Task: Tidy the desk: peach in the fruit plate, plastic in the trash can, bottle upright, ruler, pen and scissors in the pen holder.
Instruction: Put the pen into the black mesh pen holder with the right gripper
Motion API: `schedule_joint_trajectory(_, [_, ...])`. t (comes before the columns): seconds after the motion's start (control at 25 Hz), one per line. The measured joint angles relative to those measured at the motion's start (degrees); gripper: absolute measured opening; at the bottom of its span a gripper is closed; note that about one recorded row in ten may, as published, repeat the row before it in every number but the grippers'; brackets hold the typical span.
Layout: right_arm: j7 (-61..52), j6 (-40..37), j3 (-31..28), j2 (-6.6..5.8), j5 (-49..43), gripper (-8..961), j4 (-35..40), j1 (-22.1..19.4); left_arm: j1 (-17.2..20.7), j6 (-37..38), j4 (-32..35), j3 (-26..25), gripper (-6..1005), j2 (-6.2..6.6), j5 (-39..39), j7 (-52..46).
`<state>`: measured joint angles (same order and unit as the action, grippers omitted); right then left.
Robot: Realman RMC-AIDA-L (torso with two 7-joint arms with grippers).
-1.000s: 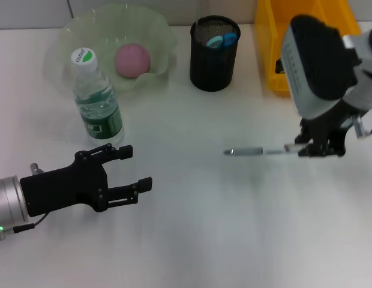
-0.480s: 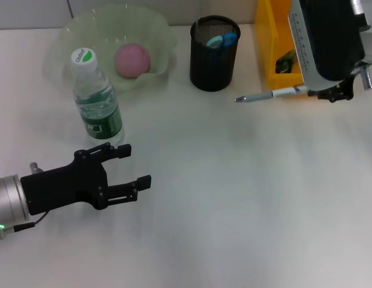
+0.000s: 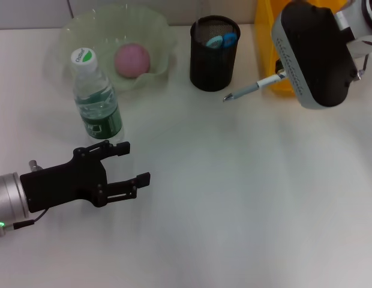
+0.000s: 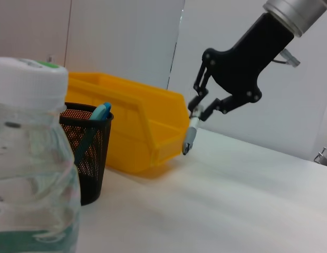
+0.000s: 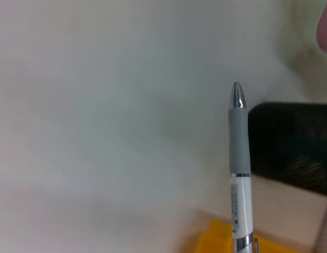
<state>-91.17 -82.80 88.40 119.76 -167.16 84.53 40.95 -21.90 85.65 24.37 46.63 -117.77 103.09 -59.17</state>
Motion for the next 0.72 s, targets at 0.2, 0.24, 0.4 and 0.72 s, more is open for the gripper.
schedule_joint_trajectory(0.2, [4.1, 4.6, 2.8, 0.06, -0.2, 170, 3.3, -3.1, -0.1, -0.3, 0.1, 0.0, 842, 0.09, 0.0, 0.3])
schedule_joint_trajectory(0.24, [4.6, 5.4, 3.2, 0.08, -0.2, 170, 3.9, -3.6, -0.1, -0.4, 0.1, -0.1, 842, 0.11, 0.0, 0.4])
schedule_joint_trajectory(0.4, [7.6, 8.9, 4.0, 0.12, -0.2, 170, 5.5, -5.2, -0.1, -1.3, 0.1, -0.1, 842, 0.07, 0.0, 0.6])
schedule_joint_trajectory(0.72, [18.3, 20.5, 4.9, 0.13, -0.2, 170, 6.7, -11.1, -0.4, -2.2, 0.2, -0.1, 843, -0.16, 0.0, 1.3])
